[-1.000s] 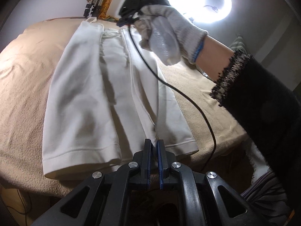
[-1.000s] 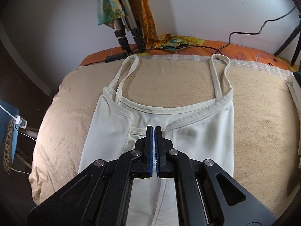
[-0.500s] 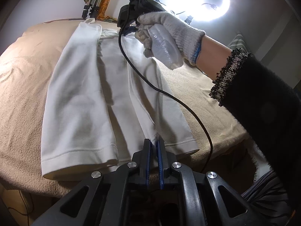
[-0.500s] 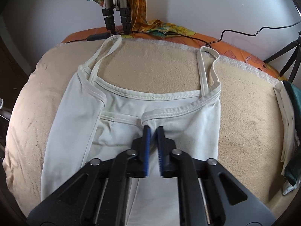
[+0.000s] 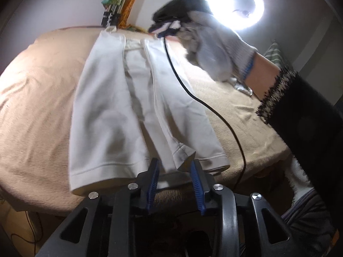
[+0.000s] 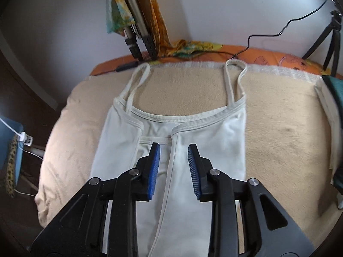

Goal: Fold small clothes

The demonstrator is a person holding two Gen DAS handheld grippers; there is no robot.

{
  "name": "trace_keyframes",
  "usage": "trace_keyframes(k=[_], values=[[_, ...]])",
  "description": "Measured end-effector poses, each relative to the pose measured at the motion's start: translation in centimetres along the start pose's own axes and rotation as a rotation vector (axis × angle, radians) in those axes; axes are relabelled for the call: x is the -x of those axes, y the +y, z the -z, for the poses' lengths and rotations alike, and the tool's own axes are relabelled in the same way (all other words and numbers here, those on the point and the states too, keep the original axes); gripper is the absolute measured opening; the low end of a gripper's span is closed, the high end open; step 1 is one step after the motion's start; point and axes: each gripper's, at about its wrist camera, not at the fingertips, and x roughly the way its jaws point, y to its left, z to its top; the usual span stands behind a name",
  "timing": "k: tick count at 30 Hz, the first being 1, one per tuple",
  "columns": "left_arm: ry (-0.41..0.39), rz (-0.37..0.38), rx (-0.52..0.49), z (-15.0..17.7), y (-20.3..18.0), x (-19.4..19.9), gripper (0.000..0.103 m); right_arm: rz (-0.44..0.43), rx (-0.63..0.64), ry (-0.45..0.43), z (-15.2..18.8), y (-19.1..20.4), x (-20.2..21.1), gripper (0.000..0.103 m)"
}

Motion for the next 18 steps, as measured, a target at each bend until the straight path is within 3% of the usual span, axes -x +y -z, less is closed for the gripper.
trace_keyframes(k=[5,10,14,16,18], values=[[-0.063,-0.023,-0.007,0.1,1.6,3.1,0.035,-0.062,-0.004,-0.045,2.4,-0.4,6.8,0.029],[-0.096,-0.095,0.075,-0.1,6.0,5.1,0.035,-0.022,0.021,-0.041,9.6,-0.1,12.5,0.029],[-0.067,-0.125,0.129,0.3,8.9,5.0,0.035,-0.028,0.116,0.009,16.7,1.9,13.2,0.028],[-0.042,-0.119,0.135,0.4,9.5,4.7,0.035,-0.033,0.19,0.054,20.2,3.9,12.1,0.019],[-0.028,-0.116,0.137,0.5,9.8,4.4,0.035,-0.031,0.243,0.091,22.7,5.6,11.0,0.019]])
